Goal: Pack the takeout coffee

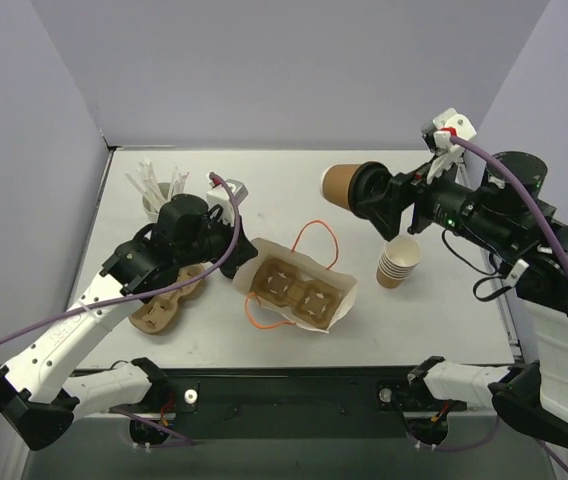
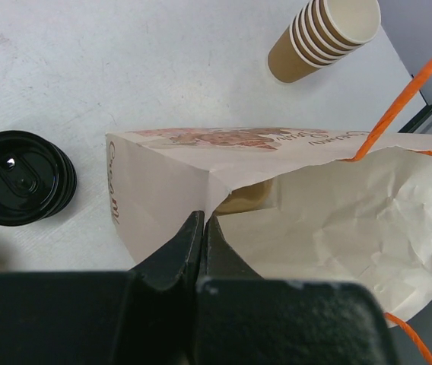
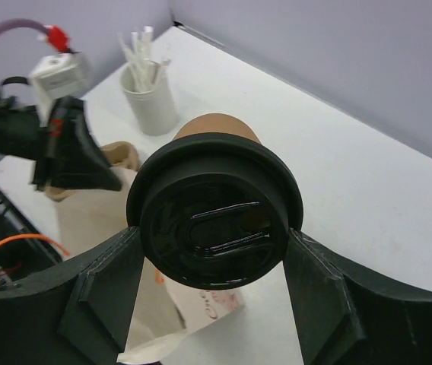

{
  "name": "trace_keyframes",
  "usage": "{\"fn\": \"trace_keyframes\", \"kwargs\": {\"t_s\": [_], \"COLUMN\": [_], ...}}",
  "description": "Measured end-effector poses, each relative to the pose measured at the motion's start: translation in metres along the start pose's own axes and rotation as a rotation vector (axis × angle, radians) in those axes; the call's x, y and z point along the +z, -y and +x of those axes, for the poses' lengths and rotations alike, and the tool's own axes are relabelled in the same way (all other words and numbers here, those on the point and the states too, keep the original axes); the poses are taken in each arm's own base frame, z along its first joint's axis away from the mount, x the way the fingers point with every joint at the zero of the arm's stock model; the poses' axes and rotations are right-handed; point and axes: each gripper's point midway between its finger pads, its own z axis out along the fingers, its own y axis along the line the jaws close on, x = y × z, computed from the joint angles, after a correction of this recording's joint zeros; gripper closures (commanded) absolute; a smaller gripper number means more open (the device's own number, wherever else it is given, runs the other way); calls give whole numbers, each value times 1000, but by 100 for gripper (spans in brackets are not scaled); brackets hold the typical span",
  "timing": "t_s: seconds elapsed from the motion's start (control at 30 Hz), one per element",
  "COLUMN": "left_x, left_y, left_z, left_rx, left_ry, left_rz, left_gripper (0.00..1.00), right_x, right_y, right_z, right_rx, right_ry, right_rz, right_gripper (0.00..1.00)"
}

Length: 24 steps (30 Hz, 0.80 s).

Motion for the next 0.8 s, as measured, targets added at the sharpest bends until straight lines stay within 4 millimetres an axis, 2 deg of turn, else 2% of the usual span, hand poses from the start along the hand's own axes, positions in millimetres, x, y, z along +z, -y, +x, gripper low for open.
{"fn": "trace_keyframes", "kwargs": {"t_s": [0.17,0.23,0.43,0.53,0.63,0.8], "left_x": [5,6,10,9,7,-3], "left_y": [-3,-3,-2,-2,2,17], "left_z": [2,2,0,-1,-3,-13], "left_rx": [-13,-24,-50,-52,-49,-25], "left_ry": [-10,-12,-17,-14,-4,80], "left_rz": [-16,-20,-21,-20,-2,91], "left_gripper": [100,100,100,100,100,100], "right_x": [-16,-16,-7,-1,4,17], "right_y": [-45,-59,-118,-135,-143,-140], "right_z": [-8,-4,45,59,76,106], "right_rx": [-2,-15,-105,-167,-245,-399], "right_ry": [46,45,-109,-160,-214,-292], "right_rz": [-168,-220,-376,-385,-353,-235], "right_gripper": [47,47,47,47,48,48]}}
